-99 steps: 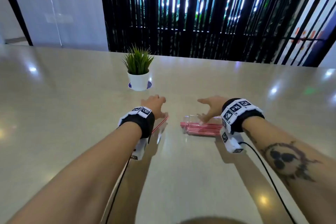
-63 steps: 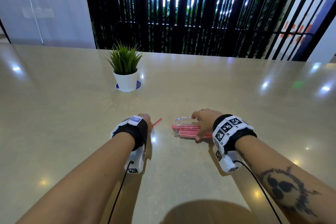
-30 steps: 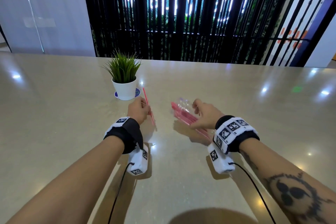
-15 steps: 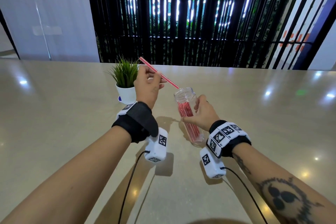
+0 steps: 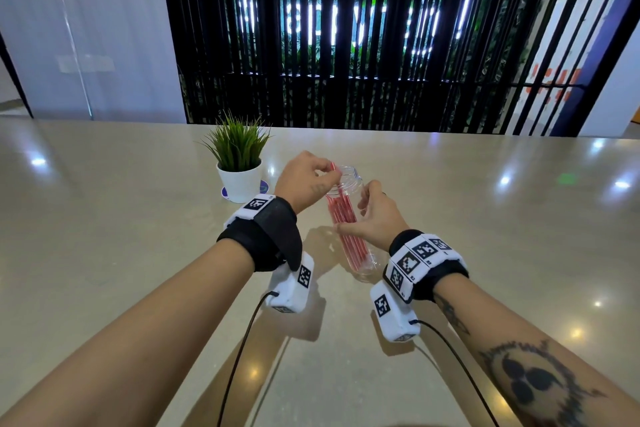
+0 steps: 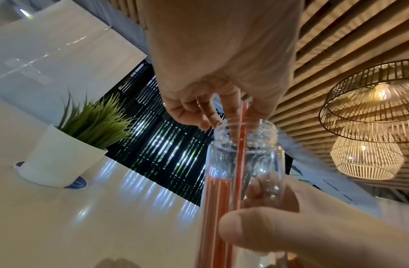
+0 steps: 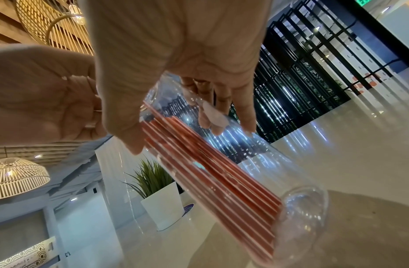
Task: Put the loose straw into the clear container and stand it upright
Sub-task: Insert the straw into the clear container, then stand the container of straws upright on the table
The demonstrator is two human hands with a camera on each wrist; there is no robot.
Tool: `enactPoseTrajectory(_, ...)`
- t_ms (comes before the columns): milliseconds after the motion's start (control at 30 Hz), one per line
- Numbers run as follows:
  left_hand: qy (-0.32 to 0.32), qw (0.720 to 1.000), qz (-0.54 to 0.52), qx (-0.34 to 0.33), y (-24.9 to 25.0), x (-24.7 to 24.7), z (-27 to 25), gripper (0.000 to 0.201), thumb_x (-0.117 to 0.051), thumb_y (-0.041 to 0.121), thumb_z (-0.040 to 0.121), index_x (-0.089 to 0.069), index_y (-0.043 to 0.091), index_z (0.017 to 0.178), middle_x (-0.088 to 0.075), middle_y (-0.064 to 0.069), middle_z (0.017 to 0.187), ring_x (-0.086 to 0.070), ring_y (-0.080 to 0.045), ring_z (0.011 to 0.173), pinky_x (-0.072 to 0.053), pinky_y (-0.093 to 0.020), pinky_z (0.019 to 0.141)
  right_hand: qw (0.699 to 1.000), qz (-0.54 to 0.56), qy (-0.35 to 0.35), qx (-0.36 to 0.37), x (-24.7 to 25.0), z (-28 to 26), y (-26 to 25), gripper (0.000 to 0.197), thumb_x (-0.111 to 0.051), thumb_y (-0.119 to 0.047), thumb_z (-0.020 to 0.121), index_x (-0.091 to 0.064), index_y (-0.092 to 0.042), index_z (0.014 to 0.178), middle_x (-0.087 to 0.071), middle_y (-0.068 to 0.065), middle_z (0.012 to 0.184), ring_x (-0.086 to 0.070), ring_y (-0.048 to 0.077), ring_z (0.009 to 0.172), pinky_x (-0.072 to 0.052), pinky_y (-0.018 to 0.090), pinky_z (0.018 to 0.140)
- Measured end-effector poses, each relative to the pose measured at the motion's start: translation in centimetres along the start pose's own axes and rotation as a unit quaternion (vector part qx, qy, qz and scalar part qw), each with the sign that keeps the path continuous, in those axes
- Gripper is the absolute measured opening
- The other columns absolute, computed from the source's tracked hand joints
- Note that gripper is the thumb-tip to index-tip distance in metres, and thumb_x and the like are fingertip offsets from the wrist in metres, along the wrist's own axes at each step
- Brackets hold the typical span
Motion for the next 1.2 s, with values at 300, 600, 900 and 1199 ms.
enactPoseTrajectory(300,-0.066,0.978,-0.190,0.062,-2.6,-1.7,-1.0,0.070,-0.076,0.033,0.072,-0.040,0.019,0.130,-0.052,-0.004,0.120,-0.057,-0.016,0.089,-0.046,-0.019,0.061,0.998,0.058,0.031,-0.003,-0.1,0.1,-0.7,0.064,-0.084,-0.037,0.057,-0.038,-0.011,0.095,-0.053,0.009,0.093,-0.052,0.023,0.082,-0.047,0.039,0.073)
enactPoseTrajectory(600,-0.011,0.973,-0.220,0.063,-3.6,0.2,0.4,0.066,-0.074,0.030,0.075,-0.043,0.016,0.132,-0.056,-0.004,0.111,-0.057,-0.017,0.087,-0.049,-0.026,0.073,0.994,0.095,-0.054,0.024,-1.5,1.8,-2.1,0.070,-0.077,-0.025,0.072,-0.035,-0.006,0.124,-0.049,0.007,0.112,-0.050,0.021,0.101,-0.039,0.028,0.085)
enactPoseTrajectory(900,0.146,0.983,-0.112,0.016,-3.5,5.5,3.9,0.067,-0.080,0.044,0.062,-0.047,0.013,0.112,-0.067,-0.006,0.086,-0.063,-0.019,0.071,-0.054,-0.039,0.076,0.998,0.012,0.001,0.057,-3.0,7.2,-7.0,0.067,-0.070,-0.024,0.073,-0.033,-0.012,0.128,-0.051,0.006,0.101,-0.056,0.027,0.095,-0.045,0.034,0.072)
enactPoseTrajectory(1199,0.074,0.982,-0.138,0.102,-7.6,5.0,6.2,0.076,-0.072,0.034,0.076,-0.034,0.011,0.138,-0.055,-0.009,0.117,-0.057,-0.020,0.097,-0.048,-0.031,0.088,1.000,-0.014,0.021,0.007,-6.0,11.6,-6.4,0.072,-0.074,-0.026,0.071,-0.035,-0.010,0.129,-0.058,0.018,0.118,-0.057,0.035,0.106,-0.049,0.041,0.086)
Point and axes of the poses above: each hand's wrist, its own z-axis towards the middle knuckle, its own x-axis out of the back of the hand, y = z × x, the point moved 6 cm from there along z, towards the middle knuckle
